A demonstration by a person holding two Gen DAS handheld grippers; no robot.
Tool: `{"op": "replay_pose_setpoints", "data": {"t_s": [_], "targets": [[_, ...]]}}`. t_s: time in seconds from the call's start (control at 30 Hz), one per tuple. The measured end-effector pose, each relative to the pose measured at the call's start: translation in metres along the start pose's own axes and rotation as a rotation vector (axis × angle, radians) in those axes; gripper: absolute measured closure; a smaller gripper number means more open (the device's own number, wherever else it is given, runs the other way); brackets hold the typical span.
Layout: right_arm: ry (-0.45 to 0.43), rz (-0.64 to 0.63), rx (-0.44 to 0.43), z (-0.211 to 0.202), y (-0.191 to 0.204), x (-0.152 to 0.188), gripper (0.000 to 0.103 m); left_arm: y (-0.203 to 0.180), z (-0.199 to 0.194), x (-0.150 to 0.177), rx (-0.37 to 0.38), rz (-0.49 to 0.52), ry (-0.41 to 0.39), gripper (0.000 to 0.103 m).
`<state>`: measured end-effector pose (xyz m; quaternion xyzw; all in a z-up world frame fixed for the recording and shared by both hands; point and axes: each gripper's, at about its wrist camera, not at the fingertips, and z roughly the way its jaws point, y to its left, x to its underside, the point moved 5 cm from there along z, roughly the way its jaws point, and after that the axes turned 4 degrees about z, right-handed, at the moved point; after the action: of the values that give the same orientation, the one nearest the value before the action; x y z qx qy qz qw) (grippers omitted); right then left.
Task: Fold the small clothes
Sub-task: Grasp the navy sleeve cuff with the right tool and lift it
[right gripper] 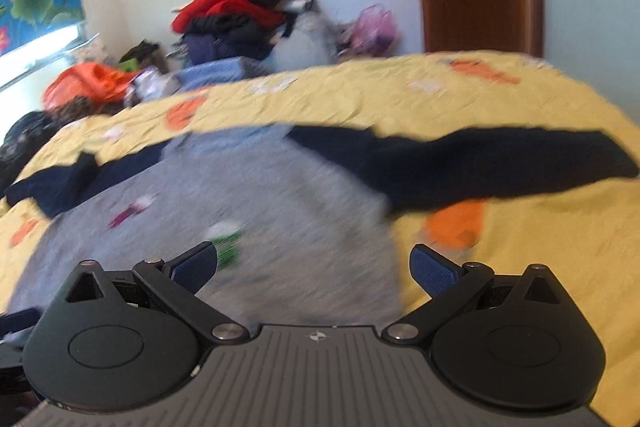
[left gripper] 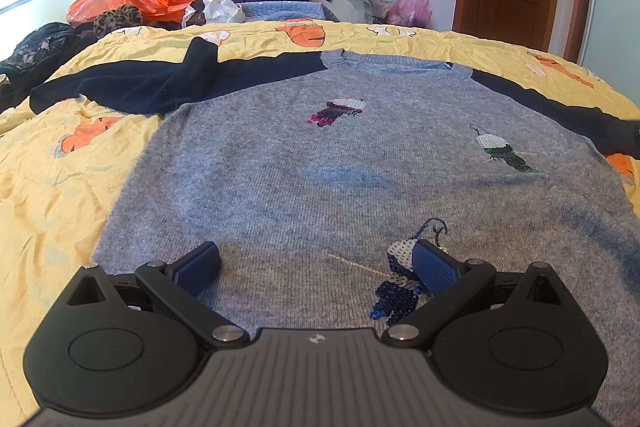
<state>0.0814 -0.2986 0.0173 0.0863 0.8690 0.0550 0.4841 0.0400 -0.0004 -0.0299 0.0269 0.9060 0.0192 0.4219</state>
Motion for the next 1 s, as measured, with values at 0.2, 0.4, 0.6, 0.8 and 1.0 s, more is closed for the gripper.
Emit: {"op": "replay_pose_setpoints", "data": {"t_s": [0.2, 0.4, 0.6, 0.8, 1.0], "targets": [[-0.117, 0.225, 0.093, 0.009, -0.125, -0.045, 0.001, 0.0, 0.0, 0.0, 0.0, 0.0, 0.0, 0.0], [-0.134, 0.775, 0.108, 0.028, -0.254, -0.05, 0.011, 0.0, 0.0, 0.0, 0.0, 0.0, 0.0, 0.0], [-0.112, 0.94, 0.119, 0.057, -0.286, -0.026, 0.025, 0.0, 0.0, 0.0, -0.001, -0.001, 0.0, 0.0], [-0.147, 0.878, 0.144, 0.083, -0.286, -0.036, 0.039, 0.0, 0.0, 0.0, 0.0, -0.001, 0.0, 0.0], [-0.152, 0.855, 0.212, 0.079, -0.293, -0.041, 0.086, 0.0, 0.0, 0.0, 0.0, -0.002, 0.0, 0.0]]}}
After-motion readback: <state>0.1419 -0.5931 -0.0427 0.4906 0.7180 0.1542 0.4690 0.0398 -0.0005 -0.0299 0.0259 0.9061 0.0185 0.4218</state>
